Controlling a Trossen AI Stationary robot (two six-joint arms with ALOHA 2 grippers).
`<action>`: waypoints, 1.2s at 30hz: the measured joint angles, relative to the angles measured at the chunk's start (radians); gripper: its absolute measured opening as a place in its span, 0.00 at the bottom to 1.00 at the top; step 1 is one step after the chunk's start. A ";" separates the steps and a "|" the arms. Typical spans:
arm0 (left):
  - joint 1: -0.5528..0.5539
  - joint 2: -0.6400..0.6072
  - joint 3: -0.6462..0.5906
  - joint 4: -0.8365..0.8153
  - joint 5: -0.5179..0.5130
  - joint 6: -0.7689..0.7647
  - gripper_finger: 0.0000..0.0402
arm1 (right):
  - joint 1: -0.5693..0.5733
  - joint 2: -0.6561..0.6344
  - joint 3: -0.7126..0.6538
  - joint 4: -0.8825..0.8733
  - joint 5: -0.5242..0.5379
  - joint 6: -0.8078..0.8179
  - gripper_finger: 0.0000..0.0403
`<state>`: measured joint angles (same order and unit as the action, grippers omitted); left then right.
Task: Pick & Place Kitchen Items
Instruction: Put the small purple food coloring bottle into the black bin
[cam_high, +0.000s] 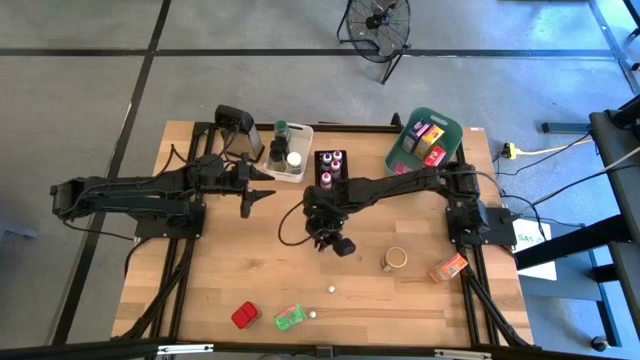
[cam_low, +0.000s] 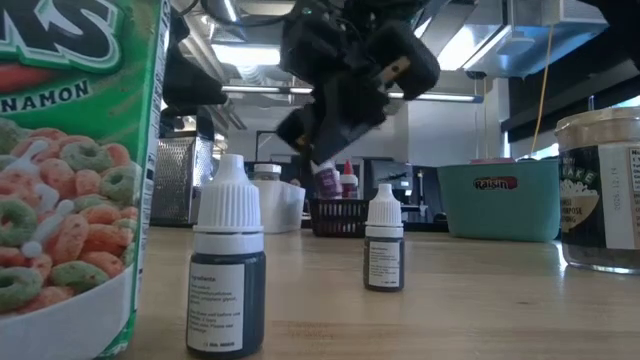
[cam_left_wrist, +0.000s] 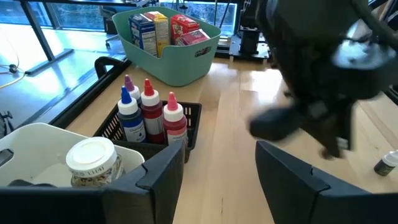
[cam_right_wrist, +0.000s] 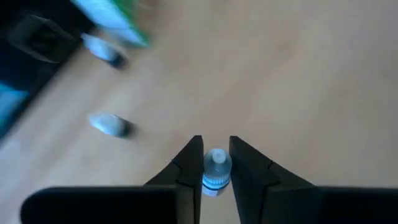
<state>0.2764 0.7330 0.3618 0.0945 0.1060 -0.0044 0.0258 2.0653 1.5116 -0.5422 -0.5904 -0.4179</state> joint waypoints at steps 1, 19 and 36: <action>0.000 0.000 0.000 -0.002 0.000 0.000 0.48 | -0.001 -0.014 0.000 -0.029 0.056 0.017 0.14; 0.000 0.000 0.000 -0.011 -0.002 0.010 0.47 | -0.046 -0.145 0.000 -0.316 0.743 0.249 0.14; 0.000 0.006 -0.001 -0.049 0.000 0.018 0.47 | -0.074 -0.364 -0.001 -0.825 1.034 0.574 0.14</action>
<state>0.2764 0.7387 0.3611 0.0452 0.1055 0.0139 -0.0480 1.7011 1.5110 -1.3674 0.4438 0.1557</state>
